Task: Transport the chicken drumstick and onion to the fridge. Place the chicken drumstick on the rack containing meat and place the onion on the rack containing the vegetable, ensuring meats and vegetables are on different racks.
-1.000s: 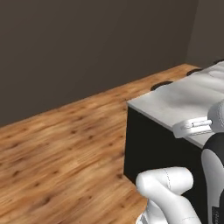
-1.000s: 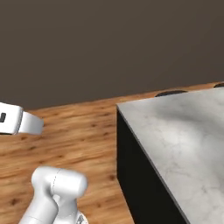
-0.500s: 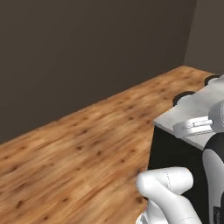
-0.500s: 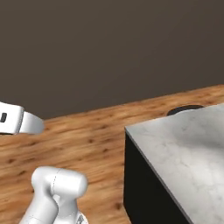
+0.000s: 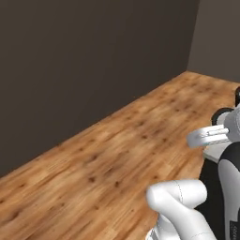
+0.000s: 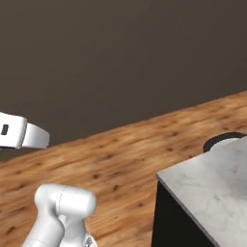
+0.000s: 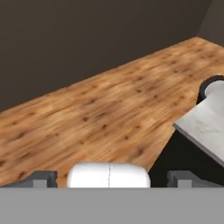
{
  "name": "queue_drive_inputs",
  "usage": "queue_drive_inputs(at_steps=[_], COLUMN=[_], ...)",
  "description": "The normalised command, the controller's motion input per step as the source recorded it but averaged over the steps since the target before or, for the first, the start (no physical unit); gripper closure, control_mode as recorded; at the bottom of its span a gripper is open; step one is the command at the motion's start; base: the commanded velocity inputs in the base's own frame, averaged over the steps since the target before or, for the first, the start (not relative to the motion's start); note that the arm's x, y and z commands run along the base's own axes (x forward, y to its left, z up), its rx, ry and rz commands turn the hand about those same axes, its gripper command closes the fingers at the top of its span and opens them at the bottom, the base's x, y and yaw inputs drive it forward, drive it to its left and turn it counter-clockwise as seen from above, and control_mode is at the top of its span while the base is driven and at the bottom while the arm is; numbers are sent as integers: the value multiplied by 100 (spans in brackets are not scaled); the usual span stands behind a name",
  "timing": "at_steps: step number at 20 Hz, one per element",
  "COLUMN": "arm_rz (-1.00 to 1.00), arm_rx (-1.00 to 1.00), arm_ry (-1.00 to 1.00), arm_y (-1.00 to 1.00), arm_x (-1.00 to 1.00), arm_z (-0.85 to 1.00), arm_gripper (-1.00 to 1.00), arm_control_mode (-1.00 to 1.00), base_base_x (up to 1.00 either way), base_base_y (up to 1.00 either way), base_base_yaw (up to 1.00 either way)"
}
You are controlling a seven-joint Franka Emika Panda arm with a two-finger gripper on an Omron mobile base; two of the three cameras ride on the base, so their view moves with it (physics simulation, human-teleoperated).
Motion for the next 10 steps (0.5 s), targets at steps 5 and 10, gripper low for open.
queue_drive_inputs(at_steps=[5,10], arm_rz=[0,0], arm_rx=[0,0], arm_ry=[0,0], arm_y=[0,0], arm_x=[0,0], arm_z=[0,0], arm_gripper=[-100,-100], arm_control_mode=[100,100], base_base_x=[100,100], base_base_y=[100,100], base_base_yaw=[-34,-42])
